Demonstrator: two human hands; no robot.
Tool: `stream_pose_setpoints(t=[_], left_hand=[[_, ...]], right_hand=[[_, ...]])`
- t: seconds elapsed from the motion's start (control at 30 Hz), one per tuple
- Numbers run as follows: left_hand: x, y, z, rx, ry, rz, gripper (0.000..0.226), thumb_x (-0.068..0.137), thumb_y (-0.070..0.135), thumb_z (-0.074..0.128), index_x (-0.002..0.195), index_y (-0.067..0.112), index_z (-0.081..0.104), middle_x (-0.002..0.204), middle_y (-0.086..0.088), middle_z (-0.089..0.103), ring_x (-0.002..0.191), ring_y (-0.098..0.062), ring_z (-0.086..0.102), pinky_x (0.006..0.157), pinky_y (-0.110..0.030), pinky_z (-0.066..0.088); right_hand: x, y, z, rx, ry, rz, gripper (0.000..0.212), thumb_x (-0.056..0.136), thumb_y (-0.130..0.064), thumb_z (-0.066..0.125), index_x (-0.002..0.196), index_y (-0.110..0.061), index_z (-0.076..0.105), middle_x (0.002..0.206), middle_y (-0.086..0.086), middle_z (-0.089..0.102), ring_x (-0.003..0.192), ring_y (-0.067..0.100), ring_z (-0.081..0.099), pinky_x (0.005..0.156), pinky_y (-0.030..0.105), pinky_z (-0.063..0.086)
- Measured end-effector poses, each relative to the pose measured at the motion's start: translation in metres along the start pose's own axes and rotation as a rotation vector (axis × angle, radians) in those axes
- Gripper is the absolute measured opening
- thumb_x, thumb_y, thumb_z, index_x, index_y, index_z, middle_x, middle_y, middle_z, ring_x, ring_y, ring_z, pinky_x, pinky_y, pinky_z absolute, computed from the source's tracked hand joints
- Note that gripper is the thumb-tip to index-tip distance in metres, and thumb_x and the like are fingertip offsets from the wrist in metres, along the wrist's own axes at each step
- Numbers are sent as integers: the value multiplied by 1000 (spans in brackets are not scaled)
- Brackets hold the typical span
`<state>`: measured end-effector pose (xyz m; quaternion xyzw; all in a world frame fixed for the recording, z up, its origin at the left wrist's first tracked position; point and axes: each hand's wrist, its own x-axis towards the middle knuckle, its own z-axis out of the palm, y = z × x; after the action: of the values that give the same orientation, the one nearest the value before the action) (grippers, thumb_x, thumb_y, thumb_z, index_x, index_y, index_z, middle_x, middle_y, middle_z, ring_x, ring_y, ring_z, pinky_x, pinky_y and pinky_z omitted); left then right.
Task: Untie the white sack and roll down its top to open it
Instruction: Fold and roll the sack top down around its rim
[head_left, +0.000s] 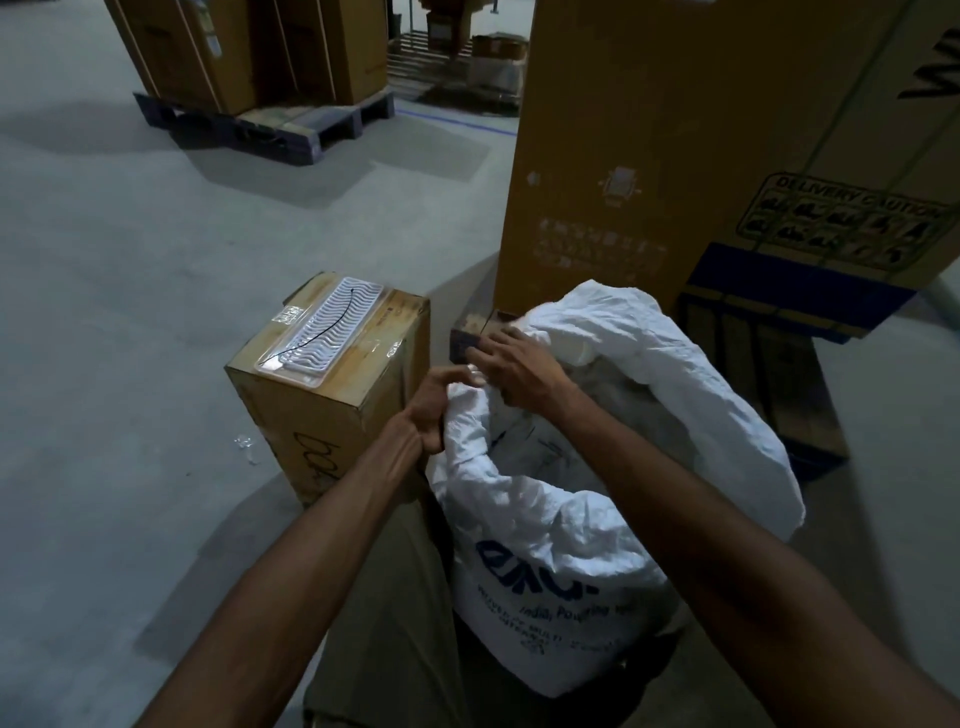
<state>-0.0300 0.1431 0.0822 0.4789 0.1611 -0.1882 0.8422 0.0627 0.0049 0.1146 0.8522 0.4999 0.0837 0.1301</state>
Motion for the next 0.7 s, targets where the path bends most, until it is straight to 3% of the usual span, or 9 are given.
stream_pose_setpoints(t=[0.07,0.1,0.2,0.3,0.4,0.5,0.57,0.63,0.7], left_hand=[[-6,11,8,248,13,-93,42,82,33,74,116,8,70,110,-12,69,91,-25,62,89,-38,47],[-6,18,10,457,82,-125,50,82,40,78,120,11,68,116,-9,69,98,-24,64,89,-37,49],[4,21,10,1248,411,28,115,59,54,93,150,17,34,147,-10,43,129,-32,50,96,-43,49],[12,-1,23,1454,557,219,99,63,49,91,140,15,40,130,-11,57,111,-29,60,90,-42,56],[22,-11,30,1475,640,291,74,71,44,83,129,16,46,107,-5,63,90,-23,63,81,-41,57],[36,-3,29,1300,665,192,21,76,34,74,87,24,59,77,3,60,66,-13,56,63,-28,47],[42,1,17,1061,659,114,21,85,24,70,72,22,54,73,2,58,71,-21,57,68,-29,46],[40,3,6,758,477,-11,16,89,16,67,77,17,58,78,-2,61,78,-23,57,71,-30,48],[38,1,3,690,348,-154,13,86,16,73,95,10,65,91,-9,62,80,-25,59,73,-32,50]], right_hand=[[2,4,-5,76,-57,46,28,82,-12,73,109,-12,66,103,12,72,96,32,69,75,36,46],[5,8,-7,78,-118,78,22,85,-13,71,106,-12,68,101,12,73,92,31,70,70,35,44],[16,18,-11,84,-278,200,36,78,-18,81,111,-12,70,104,11,73,91,29,71,71,36,52],[33,26,-11,153,-475,240,58,61,-29,96,111,-11,71,105,10,71,96,27,70,70,33,51],[43,29,-4,220,-470,285,55,59,-27,95,108,-11,75,104,10,74,92,26,71,72,34,57],[31,35,6,247,-283,210,51,58,-23,91,105,-16,74,104,8,73,93,27,69,72,31,51],[13,40,14,104,-161,79,75,55,-29,91,124,-19,64,126,8,64,115,28,61,98,40,43],[-1,45,26,-32,-130,105,99,56,-34,92,144,-20,48,144,11,51,134,31,48,119,50,26],[-10,50,35,16,-157,237,84,68,-25,87,143,-19,48,138,13,58,127,31,55,116,47,34]])
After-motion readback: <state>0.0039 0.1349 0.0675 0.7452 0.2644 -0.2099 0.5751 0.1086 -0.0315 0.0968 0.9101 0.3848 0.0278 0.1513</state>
